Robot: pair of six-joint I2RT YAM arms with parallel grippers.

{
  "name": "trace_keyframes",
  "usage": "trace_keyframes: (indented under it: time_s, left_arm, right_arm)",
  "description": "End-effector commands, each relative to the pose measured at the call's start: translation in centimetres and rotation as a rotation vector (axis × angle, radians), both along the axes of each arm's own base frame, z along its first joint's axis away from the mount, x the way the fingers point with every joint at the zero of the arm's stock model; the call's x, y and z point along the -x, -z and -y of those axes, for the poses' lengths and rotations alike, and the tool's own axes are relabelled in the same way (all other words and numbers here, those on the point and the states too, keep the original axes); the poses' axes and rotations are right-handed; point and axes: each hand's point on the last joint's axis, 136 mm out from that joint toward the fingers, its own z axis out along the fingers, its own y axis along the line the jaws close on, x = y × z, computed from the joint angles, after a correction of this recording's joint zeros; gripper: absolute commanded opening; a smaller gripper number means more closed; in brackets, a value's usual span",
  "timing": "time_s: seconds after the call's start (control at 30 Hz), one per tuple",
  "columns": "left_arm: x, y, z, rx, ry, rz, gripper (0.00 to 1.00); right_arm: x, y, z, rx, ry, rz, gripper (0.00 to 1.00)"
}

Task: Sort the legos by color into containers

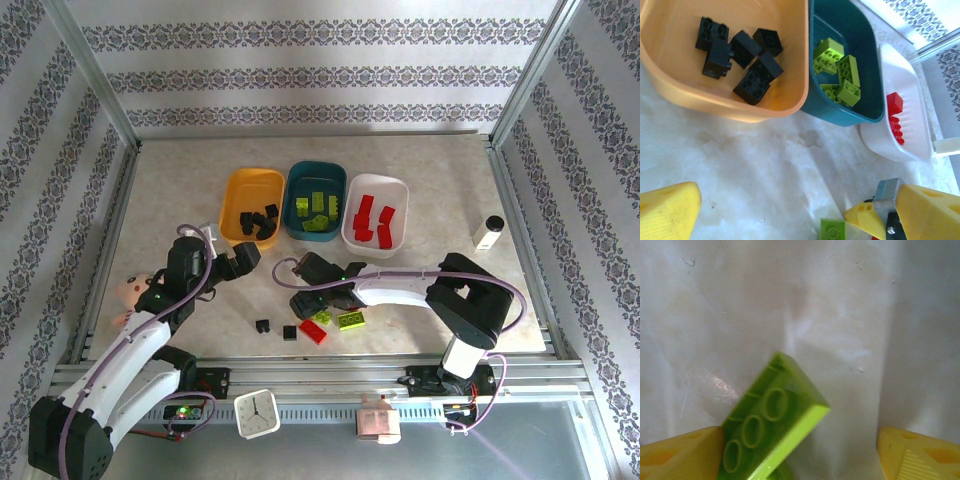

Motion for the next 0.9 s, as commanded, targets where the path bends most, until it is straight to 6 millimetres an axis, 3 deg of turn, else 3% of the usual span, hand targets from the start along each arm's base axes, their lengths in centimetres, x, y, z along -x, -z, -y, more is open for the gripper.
trace_keyframes:
  time_s: [0.0,0.13,0.43,0.6,0.87]
  left_arm:
    - [0.7,1.3,0.0,0.004,-0.004,-0.046,1.00]
    - [0.8,1.6,0.0,0.002,-0.007,-0.052,1.00]
    - [1.1,1.9,-0.1,-0.001,-0.005,-0.066,1.00]
    - [1.4,1.9,-0.1,-0.002,-0.003,-0.066,1.00]
    - [1.9,1.4,-0.1,0.003,0.009,-0.049,1.00]
  right_arm:
    - [0.4,0.4,-0.7,-0.010,-0.015,-0.029,0.76]
    - [0.4,0.5,-1.4,-0.027,-0.033,-0.036,0.67]
    - [0.1,0.0,-3.1,-0.074,-0.065,-0.043,0.34]
    - [-0.4,-1.8,-3.9,-0.144,-0.073,-0.028,0.23]
    - [-1.7,-6.6,-3.6,-0.278,-0.046,0.011,0.18]
